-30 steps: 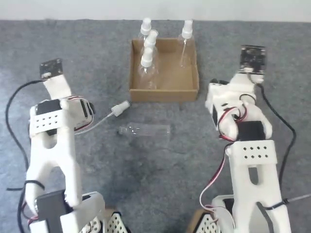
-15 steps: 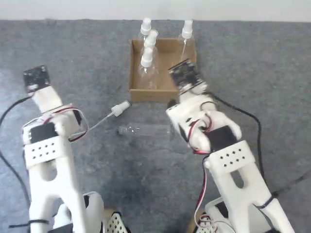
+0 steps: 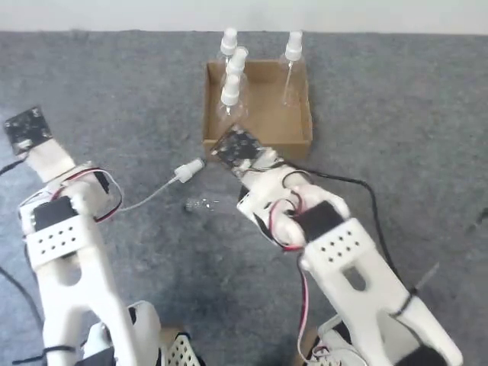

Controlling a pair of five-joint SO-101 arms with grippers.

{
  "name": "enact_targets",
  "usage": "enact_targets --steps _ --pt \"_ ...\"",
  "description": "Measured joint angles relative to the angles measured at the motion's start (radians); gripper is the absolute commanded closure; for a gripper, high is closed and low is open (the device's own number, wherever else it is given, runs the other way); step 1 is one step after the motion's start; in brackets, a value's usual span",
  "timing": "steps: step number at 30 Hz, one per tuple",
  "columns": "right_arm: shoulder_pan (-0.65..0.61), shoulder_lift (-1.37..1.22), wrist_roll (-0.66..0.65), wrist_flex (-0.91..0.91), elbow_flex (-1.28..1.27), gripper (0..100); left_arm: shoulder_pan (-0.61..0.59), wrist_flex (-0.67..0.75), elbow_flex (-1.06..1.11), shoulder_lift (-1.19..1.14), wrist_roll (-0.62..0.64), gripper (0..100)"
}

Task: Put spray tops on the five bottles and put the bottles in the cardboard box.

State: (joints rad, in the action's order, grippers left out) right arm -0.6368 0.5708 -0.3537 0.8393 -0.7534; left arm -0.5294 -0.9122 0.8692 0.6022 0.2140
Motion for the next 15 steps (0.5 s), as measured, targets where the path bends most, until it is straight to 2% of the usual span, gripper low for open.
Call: enact_targets --steps 6,15 --pt "-0.078 -0.127 -0.078 0.000 0.000 72.0 -0.003 0.006 0.000 -0.043 0.002 88" --pt "-0.095 -0.190 -0.106 -0.043 0.000 71.9 -0.002 0.006 0.000 -0.043 0.002 88"
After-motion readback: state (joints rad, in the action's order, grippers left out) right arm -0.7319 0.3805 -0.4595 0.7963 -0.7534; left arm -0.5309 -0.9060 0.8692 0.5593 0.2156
